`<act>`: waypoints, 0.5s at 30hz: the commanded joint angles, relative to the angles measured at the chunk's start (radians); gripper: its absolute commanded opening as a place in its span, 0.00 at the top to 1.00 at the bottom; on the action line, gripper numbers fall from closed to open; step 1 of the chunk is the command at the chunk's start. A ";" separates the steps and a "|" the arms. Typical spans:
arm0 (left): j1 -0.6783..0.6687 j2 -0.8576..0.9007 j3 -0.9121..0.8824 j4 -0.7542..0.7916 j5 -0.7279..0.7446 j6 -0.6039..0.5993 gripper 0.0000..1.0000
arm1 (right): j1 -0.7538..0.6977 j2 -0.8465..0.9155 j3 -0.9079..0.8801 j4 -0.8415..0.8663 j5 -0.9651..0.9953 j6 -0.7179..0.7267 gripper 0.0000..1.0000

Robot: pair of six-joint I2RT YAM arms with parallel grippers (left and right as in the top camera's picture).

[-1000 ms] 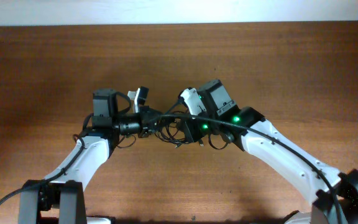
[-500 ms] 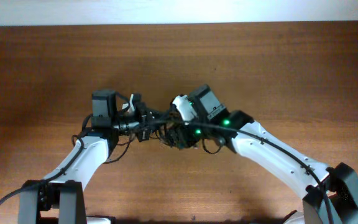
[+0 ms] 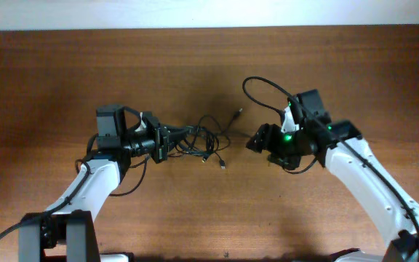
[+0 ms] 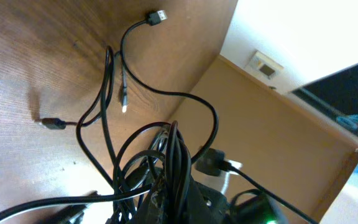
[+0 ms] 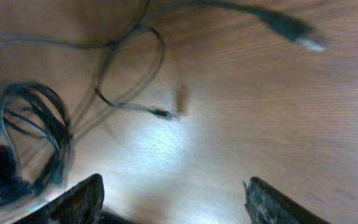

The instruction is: Untangle cables

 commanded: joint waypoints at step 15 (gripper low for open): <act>0.001 -0.010 0.016 -0.119 0.000 -0.105 1.00 | 0.169 0.007 -0.217 0.462 -0.294 0.355 0.37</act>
